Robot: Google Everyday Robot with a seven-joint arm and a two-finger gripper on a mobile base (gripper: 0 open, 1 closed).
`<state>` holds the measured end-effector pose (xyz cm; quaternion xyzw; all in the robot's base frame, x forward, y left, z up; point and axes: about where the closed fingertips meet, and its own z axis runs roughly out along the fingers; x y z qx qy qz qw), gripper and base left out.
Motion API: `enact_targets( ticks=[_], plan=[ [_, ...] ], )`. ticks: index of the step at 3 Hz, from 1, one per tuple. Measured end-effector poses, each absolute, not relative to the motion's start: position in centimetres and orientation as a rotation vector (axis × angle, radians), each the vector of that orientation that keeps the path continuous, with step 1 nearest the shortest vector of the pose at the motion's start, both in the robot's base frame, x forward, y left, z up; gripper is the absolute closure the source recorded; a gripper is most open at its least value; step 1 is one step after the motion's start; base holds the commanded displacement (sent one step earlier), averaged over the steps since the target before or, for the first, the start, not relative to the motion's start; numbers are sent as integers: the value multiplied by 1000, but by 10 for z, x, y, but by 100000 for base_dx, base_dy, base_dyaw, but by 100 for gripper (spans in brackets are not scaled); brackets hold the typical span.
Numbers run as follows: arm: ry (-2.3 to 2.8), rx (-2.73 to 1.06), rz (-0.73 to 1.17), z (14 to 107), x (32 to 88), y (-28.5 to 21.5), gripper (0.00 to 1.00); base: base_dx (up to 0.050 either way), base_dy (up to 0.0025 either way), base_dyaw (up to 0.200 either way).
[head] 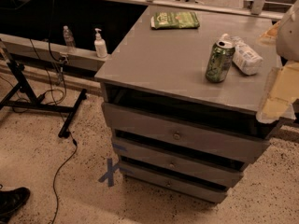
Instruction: Pick green can
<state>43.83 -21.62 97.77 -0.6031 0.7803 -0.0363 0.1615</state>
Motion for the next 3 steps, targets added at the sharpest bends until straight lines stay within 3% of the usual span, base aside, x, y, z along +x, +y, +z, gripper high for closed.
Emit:
enact_targets(
  ticks=[1, 3],
  plan=[
    [2227, -1721, -105, 978, 438, -216, 0, 5000, 0, 0],
    [2196, -1712, -103, 988, 448, -219, 0, 0, 0, 0]
  ],
)
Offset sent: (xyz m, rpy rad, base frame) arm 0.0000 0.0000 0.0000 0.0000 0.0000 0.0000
